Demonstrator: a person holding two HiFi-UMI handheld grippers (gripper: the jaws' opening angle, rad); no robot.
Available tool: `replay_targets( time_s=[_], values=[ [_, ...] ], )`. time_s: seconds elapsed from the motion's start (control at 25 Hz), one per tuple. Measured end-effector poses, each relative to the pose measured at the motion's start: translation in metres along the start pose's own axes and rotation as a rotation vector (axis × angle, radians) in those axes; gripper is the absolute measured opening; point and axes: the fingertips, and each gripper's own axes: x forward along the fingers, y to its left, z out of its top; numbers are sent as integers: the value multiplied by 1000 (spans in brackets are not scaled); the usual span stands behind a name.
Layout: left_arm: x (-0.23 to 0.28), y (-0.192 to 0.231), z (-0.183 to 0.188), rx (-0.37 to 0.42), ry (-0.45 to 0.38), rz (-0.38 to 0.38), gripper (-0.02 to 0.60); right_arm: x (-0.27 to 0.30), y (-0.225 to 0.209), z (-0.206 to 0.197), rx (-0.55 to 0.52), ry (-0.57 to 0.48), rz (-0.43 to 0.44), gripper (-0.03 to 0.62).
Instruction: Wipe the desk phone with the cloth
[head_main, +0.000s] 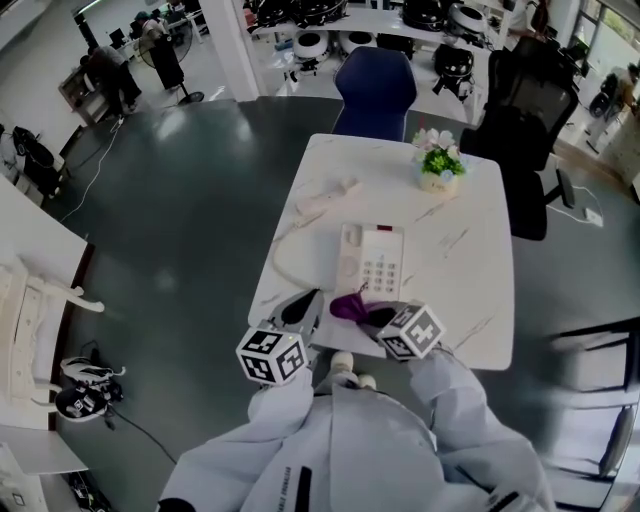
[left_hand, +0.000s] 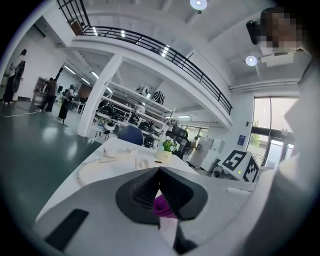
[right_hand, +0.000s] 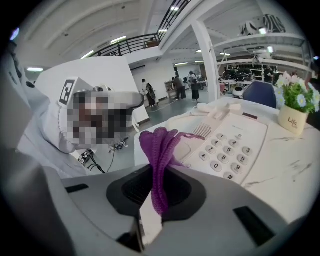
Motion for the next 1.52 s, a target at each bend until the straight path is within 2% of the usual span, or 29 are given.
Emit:
replay_targets(
  time_s=[0.4,0.84,1.04,1.52],
  values=[
    [-8,3,32,79,-37,-26,-2,-65,-15,54,111,-387,-57,40],
    [4,-4,63,155,-90,-81,-2,-112,-43,84,133,-664,-165,40],
    [3,0,81,172,-124,-71,-3,-134,-54,93,161,-742,-205,40],
    [6,11,104,199,-183,-39,-2,-165,-76,104,169,-843,-292,40]
  ],
)
